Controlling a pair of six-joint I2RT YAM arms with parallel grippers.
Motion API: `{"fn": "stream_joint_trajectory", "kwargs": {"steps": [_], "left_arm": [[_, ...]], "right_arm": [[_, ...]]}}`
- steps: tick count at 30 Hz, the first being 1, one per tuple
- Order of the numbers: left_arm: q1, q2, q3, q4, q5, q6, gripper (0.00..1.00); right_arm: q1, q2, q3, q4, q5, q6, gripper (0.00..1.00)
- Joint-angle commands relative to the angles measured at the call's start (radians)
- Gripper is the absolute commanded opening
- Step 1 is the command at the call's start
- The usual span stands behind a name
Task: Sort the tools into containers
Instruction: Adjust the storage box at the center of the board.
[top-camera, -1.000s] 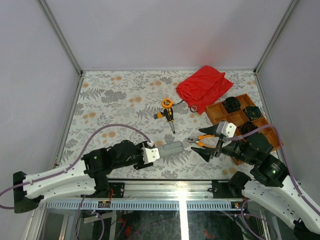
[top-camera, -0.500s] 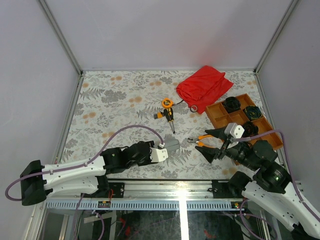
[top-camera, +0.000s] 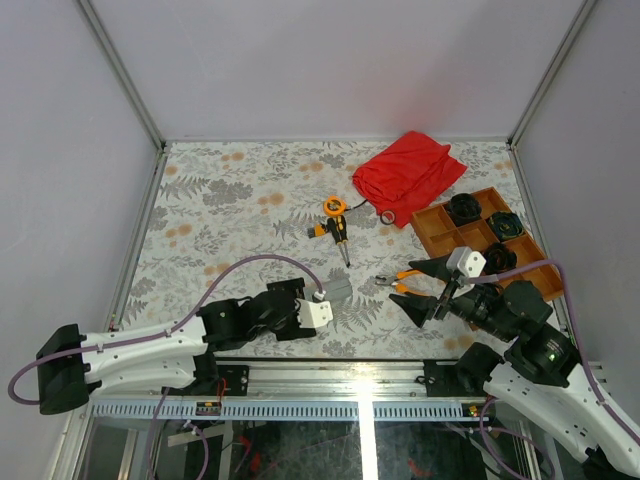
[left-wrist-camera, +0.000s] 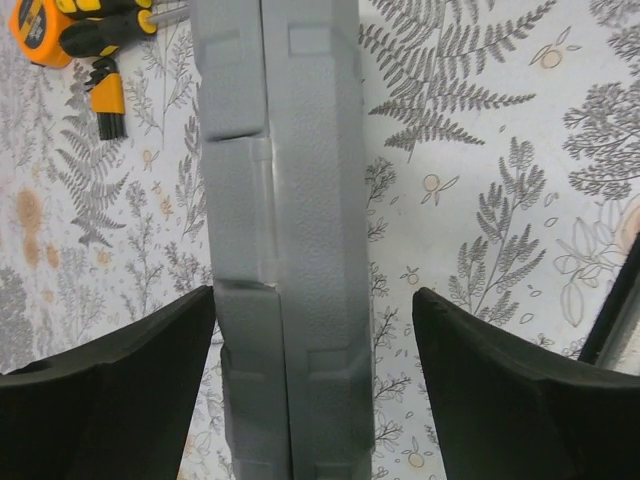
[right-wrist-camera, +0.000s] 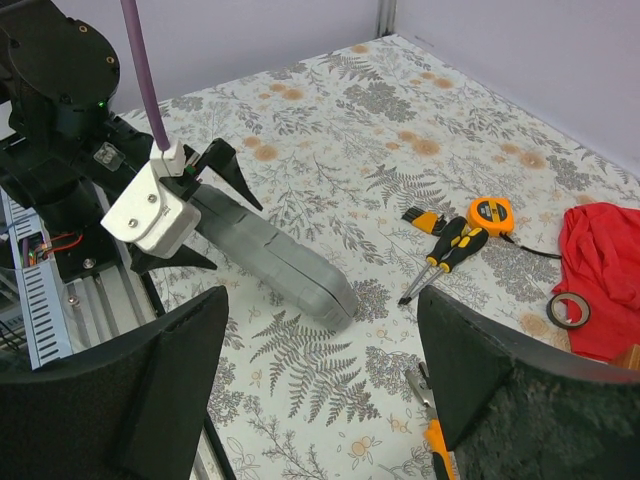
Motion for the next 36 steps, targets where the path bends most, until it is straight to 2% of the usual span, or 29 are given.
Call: {"fn": "stream_joint_trajectory", "kwargs": {"steps": [1, 19, 24, 27, 30, 34, 36], "left_arm": [[0.001, -0.010, -0.004, 0.061, 0.050, -0.010, 0.80], [0.000, -0.077, 0.047, -0.015, 0.233, -0.087, 0.85], [0.002, -0.116, 0.055, 0.010, 0.225, -0.141, 0.86], [0.000, -0.149, 0.070, 0.059, 0.129, -0.259, 0.88], [0.001, -0.169, 0.098, 0.110, -0.029, -0.474, 0.89], [0.001, -0.127, 0.173, 0.033, -0.183, -0.749, 0.91], [0.002, -0.086, 0.210, -0.033, -0.247, -0.874, 0.96]], "right_arm": [[-0.002, -0.002, 0.004, 0.013, -0.009, -0.006, 0.83], [-0.004, 0.011, -0.004, -0.026, 0.001, -0.027, 0.83], [-0.002, 0.061, 0.000, -0.036, 0.068, 0.043, 0.83], [-0.003, 0.126, 0.025, -0.084, 0.139, 0.149, 0.82], [-0.003, 0.200, 0.046, -0.136, 0.192, 0.258, 0.81], [-0.003, 0.287, 0.044, -0.159, 0.232, 0.411, 0.81], [-0.003, 0.322, 0.040, -0.159, 0.236, 0.471, 0.82]]}}
